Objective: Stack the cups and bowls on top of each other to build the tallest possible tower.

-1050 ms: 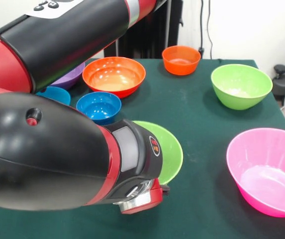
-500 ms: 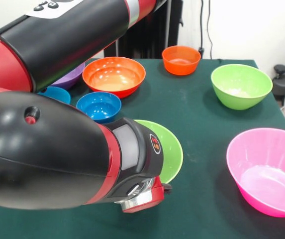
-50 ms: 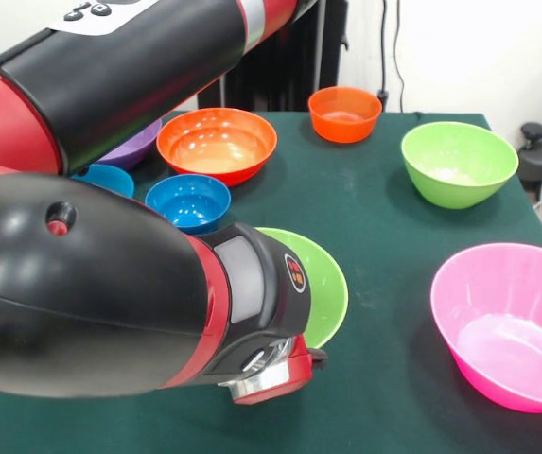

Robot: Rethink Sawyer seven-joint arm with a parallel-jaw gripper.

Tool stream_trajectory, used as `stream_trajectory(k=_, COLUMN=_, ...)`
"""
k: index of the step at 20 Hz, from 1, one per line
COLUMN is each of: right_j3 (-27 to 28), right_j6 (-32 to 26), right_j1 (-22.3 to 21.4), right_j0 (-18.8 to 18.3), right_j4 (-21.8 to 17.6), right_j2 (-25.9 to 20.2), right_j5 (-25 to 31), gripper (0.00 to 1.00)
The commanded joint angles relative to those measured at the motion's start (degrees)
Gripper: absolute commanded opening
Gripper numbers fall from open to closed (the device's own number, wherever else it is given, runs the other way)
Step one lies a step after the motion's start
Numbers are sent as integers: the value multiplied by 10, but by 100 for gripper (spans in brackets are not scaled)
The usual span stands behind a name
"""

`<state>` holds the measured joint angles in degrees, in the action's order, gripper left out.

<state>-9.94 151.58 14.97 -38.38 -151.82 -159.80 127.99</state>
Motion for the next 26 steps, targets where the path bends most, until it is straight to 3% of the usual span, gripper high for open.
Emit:
stream_trajectory(k=1, right_j3=72, right_j6=-131, right_j1=-24, right_j0=10, right_j4=-6, right_j2=78, right_j5=43, gripper=100)
stream_trajectory(k=11, right_j3=81, right_j6=-116, right_j1=-69, right_j0=-16, right_j4=20, right_j2=65, right_j5=42, gripper=100)
stream_trajectory(k=23, right_j3=66, right_j6=-202, right_j1=-109, right_j0=-60, right_j4=38, right_j2=105, right_j5=17, gripper=100)
stream_trajectory(k=26, right_j3=60, right_j6=-250, right_j1=-114, right_j0=-70, right_j4=40, right_j2=119, right_j5=6, gripper=100)
